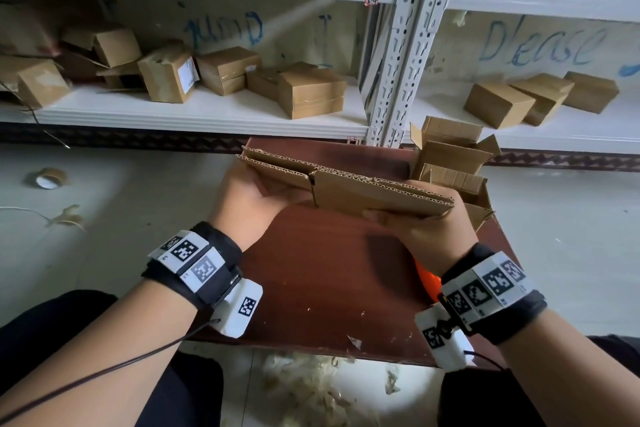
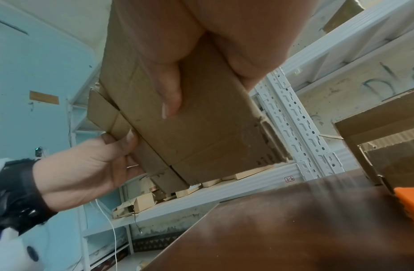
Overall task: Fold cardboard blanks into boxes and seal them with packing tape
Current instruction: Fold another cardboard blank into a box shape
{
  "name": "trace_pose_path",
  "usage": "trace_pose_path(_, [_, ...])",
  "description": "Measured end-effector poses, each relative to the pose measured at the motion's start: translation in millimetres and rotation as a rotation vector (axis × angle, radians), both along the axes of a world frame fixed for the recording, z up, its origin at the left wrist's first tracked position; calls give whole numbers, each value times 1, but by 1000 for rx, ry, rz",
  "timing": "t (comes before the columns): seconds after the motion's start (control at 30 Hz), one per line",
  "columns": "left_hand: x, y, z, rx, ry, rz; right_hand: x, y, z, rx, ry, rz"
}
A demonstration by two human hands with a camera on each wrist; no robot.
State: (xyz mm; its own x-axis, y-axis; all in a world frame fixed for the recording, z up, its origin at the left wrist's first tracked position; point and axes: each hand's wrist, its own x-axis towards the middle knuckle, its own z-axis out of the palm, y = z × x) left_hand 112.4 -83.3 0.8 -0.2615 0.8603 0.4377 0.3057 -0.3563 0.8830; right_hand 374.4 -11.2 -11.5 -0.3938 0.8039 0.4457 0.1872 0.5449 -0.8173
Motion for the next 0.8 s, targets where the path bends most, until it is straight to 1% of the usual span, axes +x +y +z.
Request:
trace_pose_path(0.13, [1,5,-8,-1,-156,-66,-1,-5,-2,-8,8,-13])
trace_pose_path(0.2, [-1,8,-9,13,-193,-77,0,-3,-2,-7,20,-13])
trace_pose_path(0.3, [-4,10,-15,57,-78,-41,0,-2,-4,-25,35,-24])
trace_pose_path(0.43, [-6,8,-17,32,24,15,-5,-2,-8,-111,105,-22])
trace_pose_path(0.5, [-5,5,-14,32,78,34,-6,-1,-8,-126,108,-25])
trace_pose_path(0.63, [-7,4,-14,-14,117,44,-7,-3,-6,-130,84,-27])
trace_pose_path(0.8, [-10,3,-18,-81,148,36,-11,-3,-6,-203,123,-26])
